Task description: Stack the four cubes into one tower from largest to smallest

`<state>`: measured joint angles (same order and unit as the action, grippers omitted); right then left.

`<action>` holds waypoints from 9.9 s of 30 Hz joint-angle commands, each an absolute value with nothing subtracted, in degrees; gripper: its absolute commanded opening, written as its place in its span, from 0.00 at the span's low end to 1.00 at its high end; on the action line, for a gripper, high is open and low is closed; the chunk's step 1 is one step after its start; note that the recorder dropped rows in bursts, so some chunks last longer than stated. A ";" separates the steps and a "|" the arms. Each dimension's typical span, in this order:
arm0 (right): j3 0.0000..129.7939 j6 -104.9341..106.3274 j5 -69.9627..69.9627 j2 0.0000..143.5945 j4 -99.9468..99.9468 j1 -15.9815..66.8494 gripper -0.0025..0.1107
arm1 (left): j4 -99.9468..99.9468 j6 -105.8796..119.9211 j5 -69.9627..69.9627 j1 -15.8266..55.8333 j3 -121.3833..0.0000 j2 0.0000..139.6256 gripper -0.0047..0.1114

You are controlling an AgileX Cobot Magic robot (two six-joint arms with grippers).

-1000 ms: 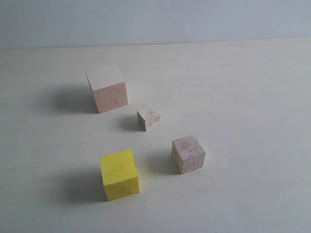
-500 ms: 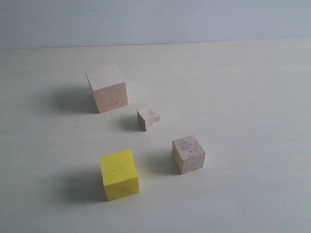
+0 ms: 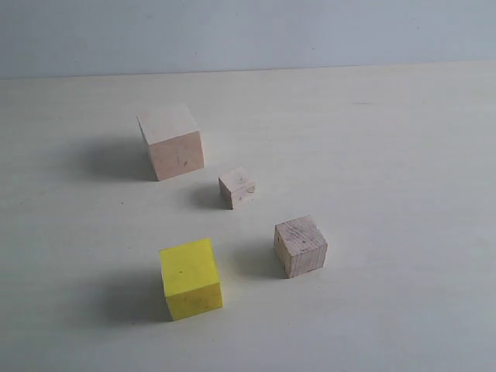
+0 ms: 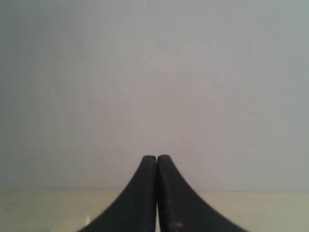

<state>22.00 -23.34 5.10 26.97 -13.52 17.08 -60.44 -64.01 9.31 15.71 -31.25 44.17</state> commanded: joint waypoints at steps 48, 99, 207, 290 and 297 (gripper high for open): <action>25.24 -12.39 6.77 48.07 3.93 29.02 0.02 | -74.68 -78.67 1.19 19.49 -59.40 91.26 0.09; 25.24 -13.04 -3.80 48.07 4.54 29.02 0.02 | -41.61 -37.32 -19.00 17.79 -80.77 103.14 0.04; 65.82 30.53 -27.26 107.36 34.88 29.02 0.02 | 47.70 39.62 -50.69 17.73 -80.61 121.87 0.04; 73.64 27.84 -36.04 114.87 32.35 28.90 0.02 | 46.23 36.78 -47.33 11.78 -73.94 116.36 0.04; 73.53 27.84 -37.06 114.87 32.27 28.90 0.02 | 45.55 36.78 -47.33 10.85 -73.84 115.61 0.04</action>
